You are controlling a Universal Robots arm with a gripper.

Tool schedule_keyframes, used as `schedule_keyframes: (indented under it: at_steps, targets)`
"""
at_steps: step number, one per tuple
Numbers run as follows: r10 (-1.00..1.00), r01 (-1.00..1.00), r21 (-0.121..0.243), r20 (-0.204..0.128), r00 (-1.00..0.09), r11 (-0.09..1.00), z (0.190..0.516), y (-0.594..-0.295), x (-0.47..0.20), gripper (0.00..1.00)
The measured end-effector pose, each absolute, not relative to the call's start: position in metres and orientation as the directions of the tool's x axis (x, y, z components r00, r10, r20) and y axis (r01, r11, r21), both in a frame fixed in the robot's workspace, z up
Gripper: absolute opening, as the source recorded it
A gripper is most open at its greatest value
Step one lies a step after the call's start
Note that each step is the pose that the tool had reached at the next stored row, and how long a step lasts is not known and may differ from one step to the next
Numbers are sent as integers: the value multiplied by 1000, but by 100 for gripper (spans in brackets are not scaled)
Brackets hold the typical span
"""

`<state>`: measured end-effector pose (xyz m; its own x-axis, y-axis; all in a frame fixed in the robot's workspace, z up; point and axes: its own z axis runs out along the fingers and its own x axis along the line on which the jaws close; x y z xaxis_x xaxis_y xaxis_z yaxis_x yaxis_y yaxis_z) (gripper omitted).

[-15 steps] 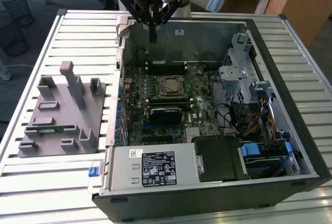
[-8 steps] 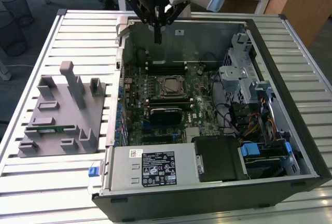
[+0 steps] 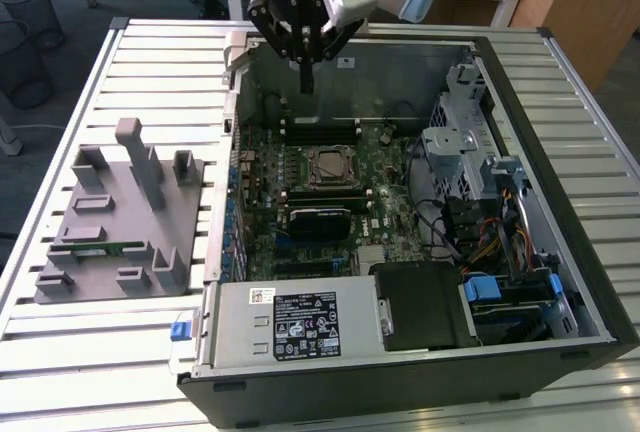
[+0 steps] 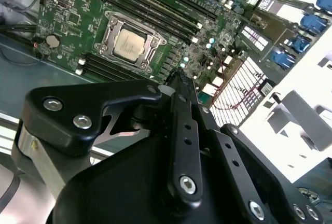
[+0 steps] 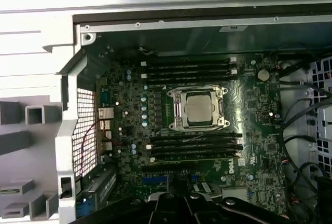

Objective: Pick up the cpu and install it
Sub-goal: 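Install the second cpu locking lever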

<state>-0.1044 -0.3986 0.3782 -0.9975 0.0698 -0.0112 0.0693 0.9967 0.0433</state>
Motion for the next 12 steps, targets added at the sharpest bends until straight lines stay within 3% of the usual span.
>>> schedule_keyframes:
  at_steps: [12]
  targets:
    - [67, 66, 43, -3, -998, 997, 364, -399, -84, 11]
